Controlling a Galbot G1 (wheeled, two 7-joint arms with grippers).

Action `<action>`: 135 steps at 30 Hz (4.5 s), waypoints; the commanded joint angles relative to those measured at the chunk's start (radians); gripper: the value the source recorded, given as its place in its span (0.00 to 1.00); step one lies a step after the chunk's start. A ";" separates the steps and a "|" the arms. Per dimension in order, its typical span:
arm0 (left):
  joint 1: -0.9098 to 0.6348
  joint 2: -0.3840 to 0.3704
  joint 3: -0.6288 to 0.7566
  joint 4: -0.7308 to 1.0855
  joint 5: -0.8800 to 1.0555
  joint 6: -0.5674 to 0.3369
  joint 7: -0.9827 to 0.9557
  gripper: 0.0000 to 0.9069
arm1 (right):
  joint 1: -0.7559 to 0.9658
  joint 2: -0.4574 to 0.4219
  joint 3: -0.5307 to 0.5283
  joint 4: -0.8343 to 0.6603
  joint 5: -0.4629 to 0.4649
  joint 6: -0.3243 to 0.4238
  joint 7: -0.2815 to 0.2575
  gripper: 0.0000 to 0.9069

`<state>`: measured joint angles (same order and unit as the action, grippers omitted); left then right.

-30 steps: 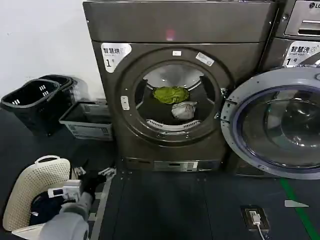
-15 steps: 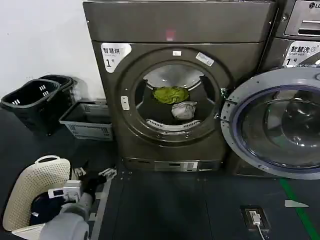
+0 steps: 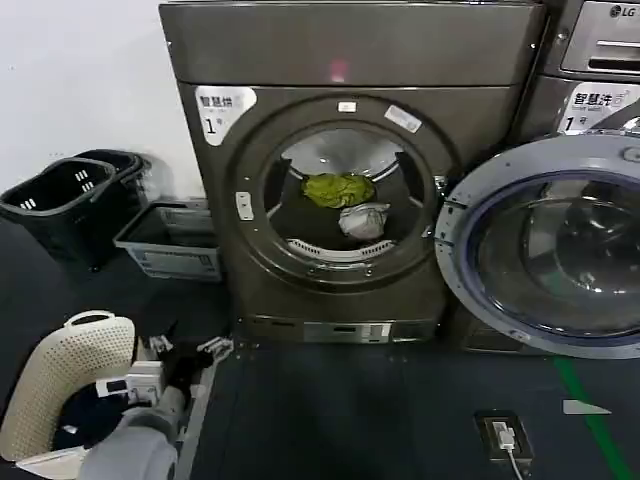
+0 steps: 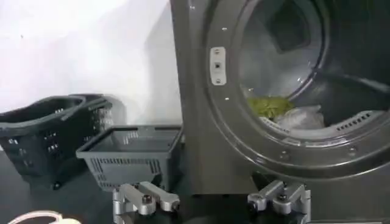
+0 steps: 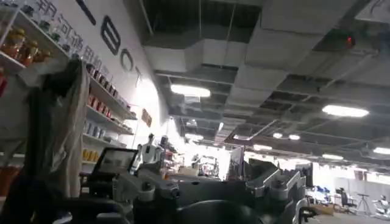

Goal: Grasp the clothes from the dryer.

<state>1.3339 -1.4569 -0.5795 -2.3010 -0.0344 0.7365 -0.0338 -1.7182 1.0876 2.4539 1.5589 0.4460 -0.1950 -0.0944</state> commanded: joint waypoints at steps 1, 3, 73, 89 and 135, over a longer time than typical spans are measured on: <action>0.000 -0.001 0.001 -0.001 0.000 0.049 0.000 1.00 | 0.001 0.002 -0.001 -0.001 0.002 0.001 0.002 1.00; 0.000 -0.001 0.001 0.001 -0.001 0.049 -0.001 1.00 | 0.001 0.002 -0.001 -0.001 0.002 0.001 0.002 1.00; -0.008 0.003 0.025 -0.006 -0.005 0.049 0.015 1.00 | -0.012 0.004 0.035 -0.034 0.100 0.027 0.070 1.00; -0.018 -0.003 0.025 0.000 -0.014 0.049 0.014 1.00 | -0.020 0.010 0.052 -0.045 0.105 0.026 0.069 1.00; -0.020 -0.013 0.067 0.029 0.023 0.049 -0.006 1.00 | -0.020 0.014 0.054 -0.044 0.111 0.024 0.067 1.00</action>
<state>1.3145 -1.4702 -0.5150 -2.2740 -0.0152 0.7365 -0.0395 -1.7391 1.1036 2.5087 1.5153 0.5570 -0.1713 -0.0269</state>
